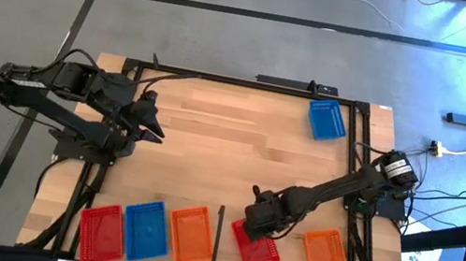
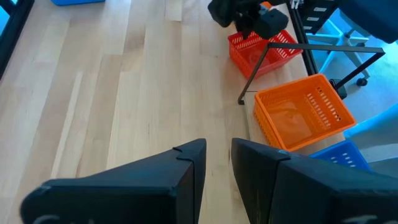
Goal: Stack baskets on shelf by color
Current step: Stack the red bin on top of the red bin on the shelf
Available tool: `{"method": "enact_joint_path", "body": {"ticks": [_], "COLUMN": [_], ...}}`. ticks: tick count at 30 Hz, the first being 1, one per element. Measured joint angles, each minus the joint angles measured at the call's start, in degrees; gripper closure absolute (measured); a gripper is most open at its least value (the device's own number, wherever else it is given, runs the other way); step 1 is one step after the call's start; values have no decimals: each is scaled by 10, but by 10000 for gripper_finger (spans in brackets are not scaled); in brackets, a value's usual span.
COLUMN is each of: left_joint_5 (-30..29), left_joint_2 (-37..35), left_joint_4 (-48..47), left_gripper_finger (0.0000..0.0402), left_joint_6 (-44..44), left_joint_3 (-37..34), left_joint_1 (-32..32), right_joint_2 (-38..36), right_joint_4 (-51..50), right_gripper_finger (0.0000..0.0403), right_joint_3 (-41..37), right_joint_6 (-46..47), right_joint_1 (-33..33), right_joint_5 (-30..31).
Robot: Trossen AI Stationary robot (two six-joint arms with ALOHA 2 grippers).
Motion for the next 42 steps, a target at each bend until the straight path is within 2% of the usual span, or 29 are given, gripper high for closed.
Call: {"method": "enact_joint_path", "body": {"ticks": [6, 8, 10, 12, 15, 19, 22, 27, 32, 35, 39, 42], "left_joint_5": [0, 0, 0, 0, 0, -16, -56, -75, -99, -142, -184, -204], "left_joint_2": [0, 0, 0, 0, 1, 8, 16, 30, 55, 76, 103, 122], "left_joint_4": [0, 0, 0, 0, 0, 0, 0, -1, 0, -6, -1, 61], "left_gripper_finger": [333, 333, 333, 333, 333, 333, 333, 333, 333, 333, 333, 333], "left_joint_6": [0, 0, 0, 0, -5, -38, -87, -120, -139, -153, -107, -67], "left_joint_3": [0, 0, 0, 0, 0, 0, 1, 1, 1, 0, 0, 1], "left_joint_1": [0, 0, 0, 0, 0, 0, 1, 0, 1, 5, 6, 7], "right_joint_2": [16, 18, 16, 11, 5, 5, 5, 4, 4, 4, 4, 4], "right_joint_4": [13, 15, 14, 3, -50, -180, -262, -339, -349, -349, -349, -341], "right_gripper_finger": [328, 347, 382, 394, 398, 399, 400, 401, 401, 402, 402, 402], "right_joint_3": [0, 0, 0, 0, 16, 65, 110, 191, 273, 321, 378, 412], "right_joint_6": [-87, -120, -143, -162, -198, -271, -327, -423, -535, -587, -645, -674], "right_joint_1": [0, -3, -8, -12, -21, -43, -66, -112, -154, -174, -194, -203], "right_joint_5": [69, 66, 62, 65, 79, 96, 137, 214, 311, 358, 404, 454]}}
